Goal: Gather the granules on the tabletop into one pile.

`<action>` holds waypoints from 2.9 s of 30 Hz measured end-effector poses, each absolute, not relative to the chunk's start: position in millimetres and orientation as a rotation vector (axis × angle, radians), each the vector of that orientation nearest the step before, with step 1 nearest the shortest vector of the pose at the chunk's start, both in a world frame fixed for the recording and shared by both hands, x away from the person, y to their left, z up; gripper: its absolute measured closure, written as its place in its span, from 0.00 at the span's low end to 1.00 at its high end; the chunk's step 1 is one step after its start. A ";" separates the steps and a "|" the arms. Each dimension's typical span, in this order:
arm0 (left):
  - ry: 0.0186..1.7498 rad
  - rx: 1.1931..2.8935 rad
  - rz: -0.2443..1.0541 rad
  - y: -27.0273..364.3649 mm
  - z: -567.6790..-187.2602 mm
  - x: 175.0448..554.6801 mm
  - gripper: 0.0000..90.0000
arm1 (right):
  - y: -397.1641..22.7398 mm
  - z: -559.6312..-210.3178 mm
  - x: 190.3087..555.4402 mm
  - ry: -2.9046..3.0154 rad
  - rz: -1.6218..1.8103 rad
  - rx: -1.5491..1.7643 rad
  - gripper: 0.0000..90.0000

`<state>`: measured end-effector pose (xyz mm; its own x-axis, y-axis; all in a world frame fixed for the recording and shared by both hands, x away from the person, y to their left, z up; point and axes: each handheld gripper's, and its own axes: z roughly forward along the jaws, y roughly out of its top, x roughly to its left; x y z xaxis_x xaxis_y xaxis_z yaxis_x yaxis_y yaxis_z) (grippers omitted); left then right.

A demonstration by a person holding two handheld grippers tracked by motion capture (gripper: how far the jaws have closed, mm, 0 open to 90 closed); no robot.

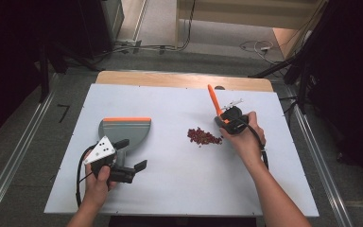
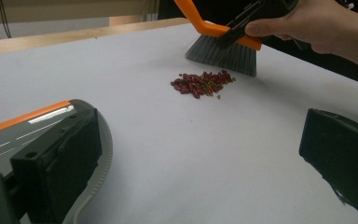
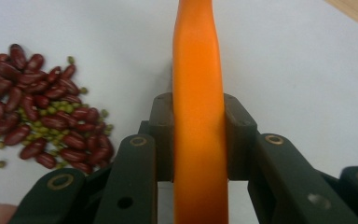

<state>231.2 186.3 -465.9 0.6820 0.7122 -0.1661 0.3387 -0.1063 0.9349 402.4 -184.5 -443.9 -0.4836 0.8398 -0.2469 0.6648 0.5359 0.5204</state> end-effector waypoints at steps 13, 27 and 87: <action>0.846 1.705 0.396 187.3 -465.3 231.0 0.00 | -150.7 -444.1 396.1 2.291 0.513 1.288 0.77; 0.846 1.703 0.395 187.9 -465.2 231.2 0.00 | -124.5 -443.3 394.0 2.336 0.531 1.251 0.77; 0.854 1.712 0.395 186.7 -466.0 231.3 0.00 | -167.3 -444.0 404.2 2.922 0.852 0.170 0.76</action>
